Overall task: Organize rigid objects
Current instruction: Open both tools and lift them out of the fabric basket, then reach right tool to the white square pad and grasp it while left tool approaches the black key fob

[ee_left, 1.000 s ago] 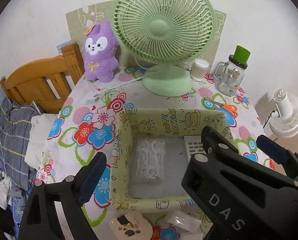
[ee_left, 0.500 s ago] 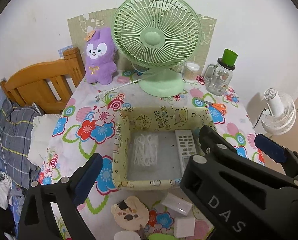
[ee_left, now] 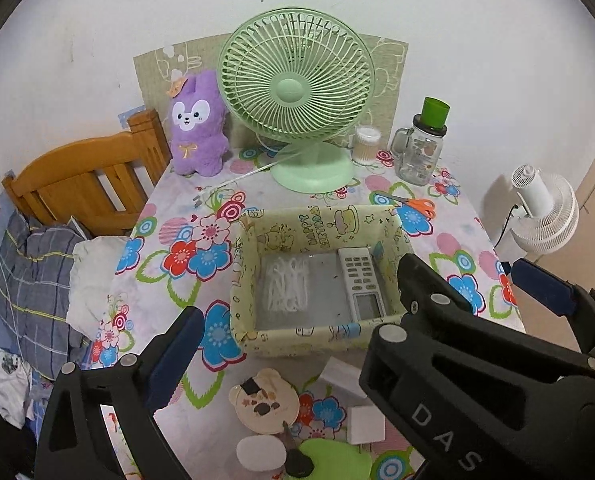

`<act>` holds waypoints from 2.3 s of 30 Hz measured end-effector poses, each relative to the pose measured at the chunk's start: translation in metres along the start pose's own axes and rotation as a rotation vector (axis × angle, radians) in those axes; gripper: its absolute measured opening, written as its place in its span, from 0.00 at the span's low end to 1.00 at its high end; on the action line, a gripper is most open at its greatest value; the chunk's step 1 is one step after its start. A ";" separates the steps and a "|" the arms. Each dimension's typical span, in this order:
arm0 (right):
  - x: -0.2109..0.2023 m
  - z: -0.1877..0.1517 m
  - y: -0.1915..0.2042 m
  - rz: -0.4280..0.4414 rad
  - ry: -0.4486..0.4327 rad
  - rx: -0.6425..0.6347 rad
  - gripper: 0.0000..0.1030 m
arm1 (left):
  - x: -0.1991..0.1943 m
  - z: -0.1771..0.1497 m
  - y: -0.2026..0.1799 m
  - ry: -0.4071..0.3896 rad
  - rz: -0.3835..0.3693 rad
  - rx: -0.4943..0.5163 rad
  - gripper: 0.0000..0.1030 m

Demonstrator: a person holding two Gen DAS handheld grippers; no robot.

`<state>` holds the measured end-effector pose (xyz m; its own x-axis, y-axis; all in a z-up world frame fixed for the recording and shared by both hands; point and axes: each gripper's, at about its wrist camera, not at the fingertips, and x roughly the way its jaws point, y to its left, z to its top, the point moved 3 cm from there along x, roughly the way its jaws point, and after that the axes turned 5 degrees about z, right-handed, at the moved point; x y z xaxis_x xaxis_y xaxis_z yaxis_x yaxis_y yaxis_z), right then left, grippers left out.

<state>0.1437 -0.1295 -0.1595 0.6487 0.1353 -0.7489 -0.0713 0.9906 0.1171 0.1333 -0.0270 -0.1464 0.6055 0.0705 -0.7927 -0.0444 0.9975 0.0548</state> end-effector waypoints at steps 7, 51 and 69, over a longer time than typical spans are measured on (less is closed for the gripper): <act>-0.013 -0.012 0.006 0.019 -0.005 -0.038 0.89 | -0.012 -0.012 0.003 -0.006 0.012 0.008 0.97; 0.029 -0.127 -0.006 0.036 0.044 -0.087 0.89 | 0.034 -0.122 -0.001 0.039 -0.040 0.081 0.96; 0.067 -0.167 -0.001 0.035 0.128 -0.105 0.89 | 0.069 -0.163 0.012 0.123 -0.015 0.029 0.96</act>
<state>0.0605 -0.1175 -0.3190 0.5428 0.1647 -0.8236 -0.1751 0.9812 0.0809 0.0454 -0.0104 -0.2991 0.5037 0.0566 -0.8620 -0.0120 0.9982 0.0585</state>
